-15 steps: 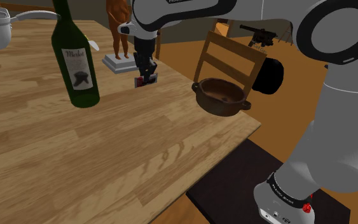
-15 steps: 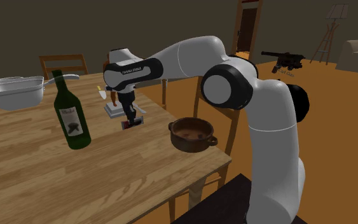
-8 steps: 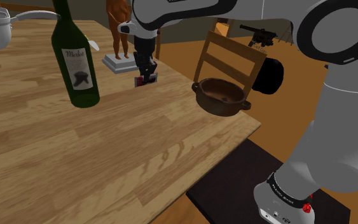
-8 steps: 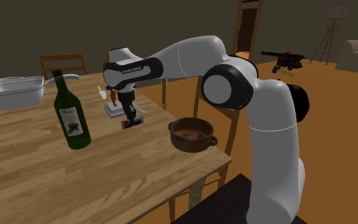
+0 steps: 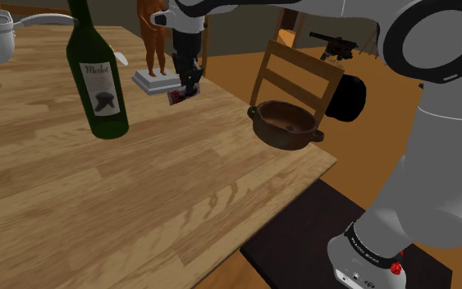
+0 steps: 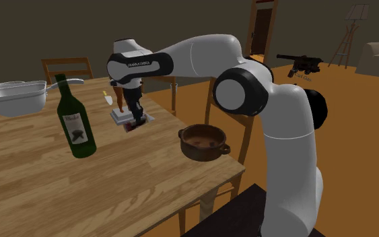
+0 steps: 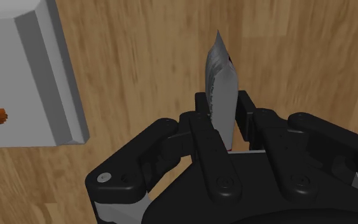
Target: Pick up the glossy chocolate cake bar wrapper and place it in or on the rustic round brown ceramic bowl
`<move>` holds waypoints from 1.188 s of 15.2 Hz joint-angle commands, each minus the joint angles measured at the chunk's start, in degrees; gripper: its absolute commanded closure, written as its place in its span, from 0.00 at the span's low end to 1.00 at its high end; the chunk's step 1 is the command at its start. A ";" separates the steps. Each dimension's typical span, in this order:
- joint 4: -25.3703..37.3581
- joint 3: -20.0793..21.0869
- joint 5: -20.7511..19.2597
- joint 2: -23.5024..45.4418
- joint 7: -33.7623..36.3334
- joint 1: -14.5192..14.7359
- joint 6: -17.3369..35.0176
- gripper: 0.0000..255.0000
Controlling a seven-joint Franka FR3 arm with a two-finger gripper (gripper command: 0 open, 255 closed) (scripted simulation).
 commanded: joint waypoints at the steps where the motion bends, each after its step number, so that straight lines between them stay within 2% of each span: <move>1: 1.66 0.04 -0.01 0.12 0.03 0.10 -1.56 1.00; 10: 10.89 0.06 -0.09 1.63 -0.23 0.36 -9.28 1.00; 18: 22.31 0.05 -0.37 4.93 -0.49 0.81 -17.40 1.00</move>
